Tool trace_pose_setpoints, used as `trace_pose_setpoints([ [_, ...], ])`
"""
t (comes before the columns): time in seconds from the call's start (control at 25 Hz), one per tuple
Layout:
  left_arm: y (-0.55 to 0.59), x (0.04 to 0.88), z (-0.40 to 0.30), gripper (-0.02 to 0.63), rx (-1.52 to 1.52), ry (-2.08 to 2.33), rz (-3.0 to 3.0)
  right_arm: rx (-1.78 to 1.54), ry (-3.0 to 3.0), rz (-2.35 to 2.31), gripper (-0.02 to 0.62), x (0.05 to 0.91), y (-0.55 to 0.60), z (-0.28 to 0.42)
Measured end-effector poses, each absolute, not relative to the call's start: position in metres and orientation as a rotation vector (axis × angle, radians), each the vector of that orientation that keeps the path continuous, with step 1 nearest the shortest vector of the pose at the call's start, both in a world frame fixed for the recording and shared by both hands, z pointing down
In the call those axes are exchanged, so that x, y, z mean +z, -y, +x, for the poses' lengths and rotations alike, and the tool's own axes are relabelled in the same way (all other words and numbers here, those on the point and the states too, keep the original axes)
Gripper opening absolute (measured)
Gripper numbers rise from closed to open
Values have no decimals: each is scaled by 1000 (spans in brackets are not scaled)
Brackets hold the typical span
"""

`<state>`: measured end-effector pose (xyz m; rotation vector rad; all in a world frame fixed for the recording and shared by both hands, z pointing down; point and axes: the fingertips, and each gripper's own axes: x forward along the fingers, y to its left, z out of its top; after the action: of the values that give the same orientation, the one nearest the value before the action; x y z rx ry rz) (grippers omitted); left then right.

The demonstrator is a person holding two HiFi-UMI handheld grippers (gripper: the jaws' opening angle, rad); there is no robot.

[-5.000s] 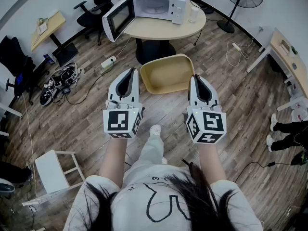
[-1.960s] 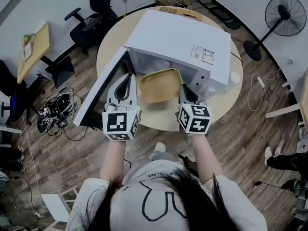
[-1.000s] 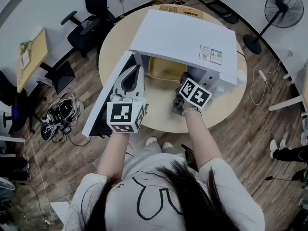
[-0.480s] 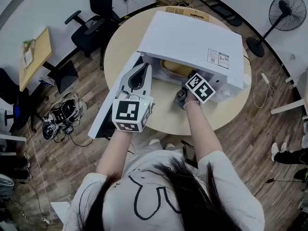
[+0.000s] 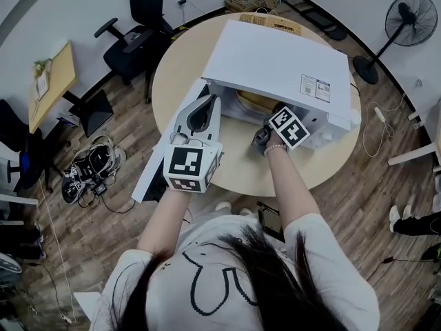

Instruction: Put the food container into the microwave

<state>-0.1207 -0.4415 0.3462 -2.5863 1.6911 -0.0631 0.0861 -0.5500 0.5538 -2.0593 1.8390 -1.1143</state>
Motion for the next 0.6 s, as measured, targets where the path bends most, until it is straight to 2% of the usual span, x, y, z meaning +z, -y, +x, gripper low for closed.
trace_pose_setpoints([
  [0.16, 439, 350, -121, 9, -79, -1680, -2599, -1027, -1881, -2096, 45, 548, 547, 86],
  [0.24, 438, 351, -121, 9, -85, -1678, -2608, -994, -1917, -2084, 74, 542, 544, 83],
  [0.6, 436, 358, -108, 9, -74, -1691, -2643, -922, -2153, -1982, 77, 509, 515, 68],
])
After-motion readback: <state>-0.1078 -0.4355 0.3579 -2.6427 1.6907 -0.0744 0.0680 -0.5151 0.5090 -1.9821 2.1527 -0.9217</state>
